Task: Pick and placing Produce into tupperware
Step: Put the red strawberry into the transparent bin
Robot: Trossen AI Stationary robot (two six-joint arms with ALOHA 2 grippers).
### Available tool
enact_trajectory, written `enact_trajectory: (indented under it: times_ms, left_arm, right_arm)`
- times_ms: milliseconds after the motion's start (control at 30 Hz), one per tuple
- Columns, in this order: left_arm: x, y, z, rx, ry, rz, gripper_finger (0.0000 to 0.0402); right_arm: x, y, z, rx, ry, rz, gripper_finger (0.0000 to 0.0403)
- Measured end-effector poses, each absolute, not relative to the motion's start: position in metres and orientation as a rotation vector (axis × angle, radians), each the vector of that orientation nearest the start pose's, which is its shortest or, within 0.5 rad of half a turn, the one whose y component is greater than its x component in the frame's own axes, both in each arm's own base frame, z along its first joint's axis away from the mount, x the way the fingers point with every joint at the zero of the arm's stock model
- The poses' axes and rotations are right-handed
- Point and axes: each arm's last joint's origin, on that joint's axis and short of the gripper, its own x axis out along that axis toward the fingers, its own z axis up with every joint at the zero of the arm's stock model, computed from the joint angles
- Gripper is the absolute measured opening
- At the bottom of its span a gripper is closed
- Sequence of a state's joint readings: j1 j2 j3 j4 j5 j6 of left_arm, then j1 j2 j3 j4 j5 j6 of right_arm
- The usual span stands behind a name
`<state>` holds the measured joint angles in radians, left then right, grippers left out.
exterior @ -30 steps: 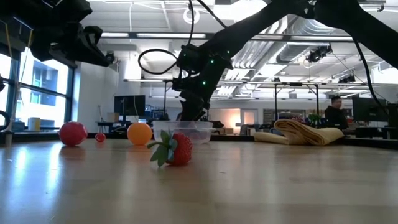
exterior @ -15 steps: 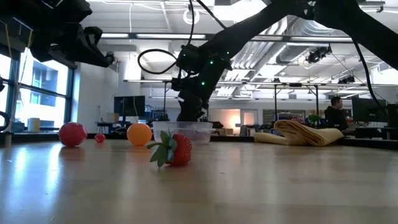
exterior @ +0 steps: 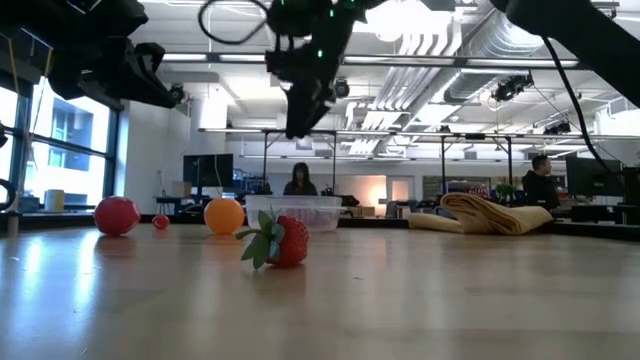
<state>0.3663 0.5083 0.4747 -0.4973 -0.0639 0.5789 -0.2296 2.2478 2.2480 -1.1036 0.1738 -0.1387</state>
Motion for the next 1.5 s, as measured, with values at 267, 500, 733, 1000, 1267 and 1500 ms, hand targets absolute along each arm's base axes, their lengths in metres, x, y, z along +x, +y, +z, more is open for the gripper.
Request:
enact_trajectory:
  times_ms: [267, 500, 733, 1000, 1267, 1500]
  left_arm:
    - [0.111, 0.045, 0.235, 0.476, 0.633, 0.254, 0.0005]
    - [0.111, 0.045, 0.235, 0.476, 0.632, 0.254, 0.0005]
    - [0.111, 0.045, 0.235, 0.476, 0.632, 0.254, 0.0005]
    - [0.111, 0.045, 0.235, 0.476, 0.632, 0.254, 0.0005]
    - [0.111, 0.045, 0.235, 0.476, 0.633, 0.254, 0.0005]
    - [0.111, 0.045, 0.235, 0.476, 0.633, 0.255, 0.0005]
  right_arm:
    - [0.464, -0.005, 0.278, -0.233, 1.192, -0.374, 0.0274]
    - [0.446, 0.069, 0.252, -0.329, 1.166, -0.492, 0.0273]
    - [0.392, 0.089, 0.240, -0.227, 0.972, -0.519, 0.0272]
    - [0.353, 0.088, 0.209, -0.075, 0.727, -0.103, 0.0272]
    - [0.333, 0.099, 0.172, -0.005, 0.768, 0.074, 0.0272]
    - [0.334, 0.113, 0.156, -0.213, 0.672, 0.197, 0.0273]
